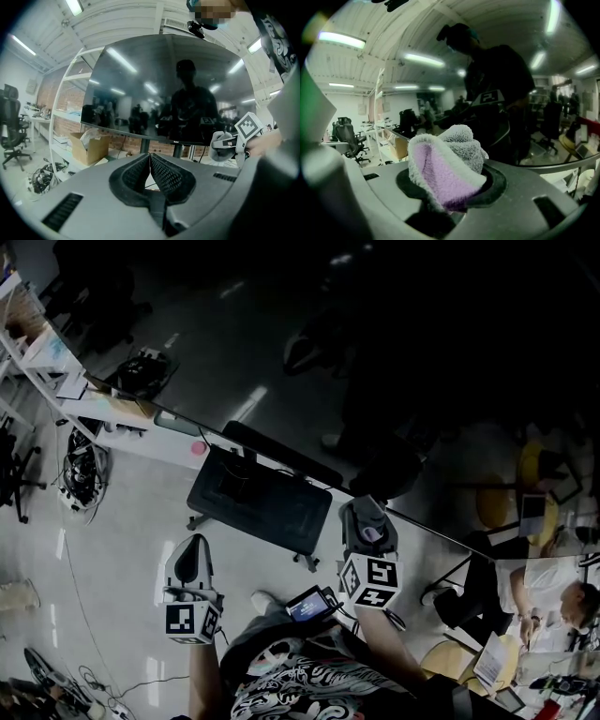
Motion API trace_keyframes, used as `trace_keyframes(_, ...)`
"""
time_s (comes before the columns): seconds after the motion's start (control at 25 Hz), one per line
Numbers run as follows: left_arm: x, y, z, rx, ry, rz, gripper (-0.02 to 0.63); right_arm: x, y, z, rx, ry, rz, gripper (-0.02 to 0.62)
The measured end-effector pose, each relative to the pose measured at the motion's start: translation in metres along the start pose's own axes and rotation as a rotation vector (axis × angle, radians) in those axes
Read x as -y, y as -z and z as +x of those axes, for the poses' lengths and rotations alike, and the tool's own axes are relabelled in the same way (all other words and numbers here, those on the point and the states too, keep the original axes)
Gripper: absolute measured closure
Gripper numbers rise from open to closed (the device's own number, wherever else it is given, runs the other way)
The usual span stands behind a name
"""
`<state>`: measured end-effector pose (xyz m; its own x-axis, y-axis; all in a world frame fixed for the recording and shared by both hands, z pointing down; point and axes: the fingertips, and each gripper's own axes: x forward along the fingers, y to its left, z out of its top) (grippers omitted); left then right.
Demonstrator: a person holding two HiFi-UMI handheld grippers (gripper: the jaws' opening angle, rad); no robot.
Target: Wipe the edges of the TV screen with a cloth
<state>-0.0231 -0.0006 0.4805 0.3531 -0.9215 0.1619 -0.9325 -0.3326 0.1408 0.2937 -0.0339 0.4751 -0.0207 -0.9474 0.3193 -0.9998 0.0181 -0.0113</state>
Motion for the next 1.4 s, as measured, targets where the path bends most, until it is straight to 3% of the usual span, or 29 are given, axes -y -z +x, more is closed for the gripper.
trace_keyframes(0.8, -0.032, 0.006, -0.032, 0.009, -0.085, -0.028, 0.588, -0.023, -0.004, 0.014, -0.017, -0.033, 0.053, 0.385)
trace_keyframes(1.4, -0.040, -0.001, -0.037, 0.027, -0.114, -0.031, 0.588, -0.028, -0.007, 0.018, -0.045, 0.089, 0.121, 0.385)
